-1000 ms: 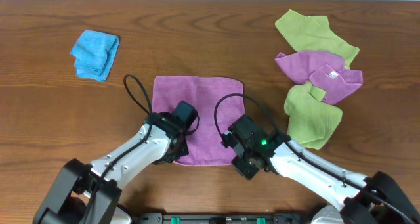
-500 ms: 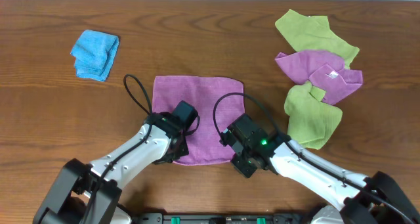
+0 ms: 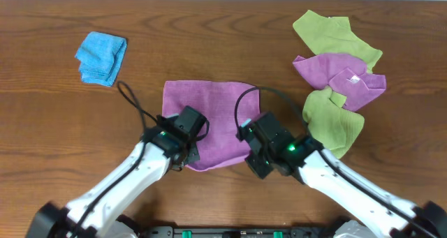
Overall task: Fold the cloth
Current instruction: 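Lift both lower corners and fold them up toward the top edge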
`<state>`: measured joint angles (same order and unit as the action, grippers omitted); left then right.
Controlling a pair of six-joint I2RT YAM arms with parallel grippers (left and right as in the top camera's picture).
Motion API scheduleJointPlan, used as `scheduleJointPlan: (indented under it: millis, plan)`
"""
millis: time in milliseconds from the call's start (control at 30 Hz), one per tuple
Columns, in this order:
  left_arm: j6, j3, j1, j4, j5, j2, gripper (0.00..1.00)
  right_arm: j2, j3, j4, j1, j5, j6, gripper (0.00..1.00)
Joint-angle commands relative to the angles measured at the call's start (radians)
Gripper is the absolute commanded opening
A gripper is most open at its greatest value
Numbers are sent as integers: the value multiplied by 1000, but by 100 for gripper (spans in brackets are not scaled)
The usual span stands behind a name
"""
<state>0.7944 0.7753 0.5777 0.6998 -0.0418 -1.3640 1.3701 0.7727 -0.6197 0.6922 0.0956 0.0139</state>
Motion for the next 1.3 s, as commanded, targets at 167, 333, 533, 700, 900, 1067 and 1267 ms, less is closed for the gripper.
scheduleJointPlan:
  millis: [167, 333, 533, 700, 900, 1067, 1267]
  plan:
    - [24, 13, -40, -122, -91, 69, 6, -11, 21, 166, -20, -19, 123, 1]
    - [10, 13, -148, -163, -117, 68, 6, 6, 21, 270, -80, -42, 169, 1]
    - [-88, 13, -282, -341, -20, 47, 6, 90, 31, 378, -172, -4, 184, 1]
    - [-130, 13, -338, -484, 70, -42, 6, 186, 90, 415, -207, -4, 184, 1]
    - [-145, 13, -350, -637, 114, -168, 6, 288, 209, 418, -220, -7, 185, 1]
    - [-170, 38, -354, -740, 160, -244, 6, 352, 283, 411, -246, -21, 217, 1]
    - [-257, 199, -369, -678, 164, -317, 6, 380, 300, 438, -276, -33, 244, 2]
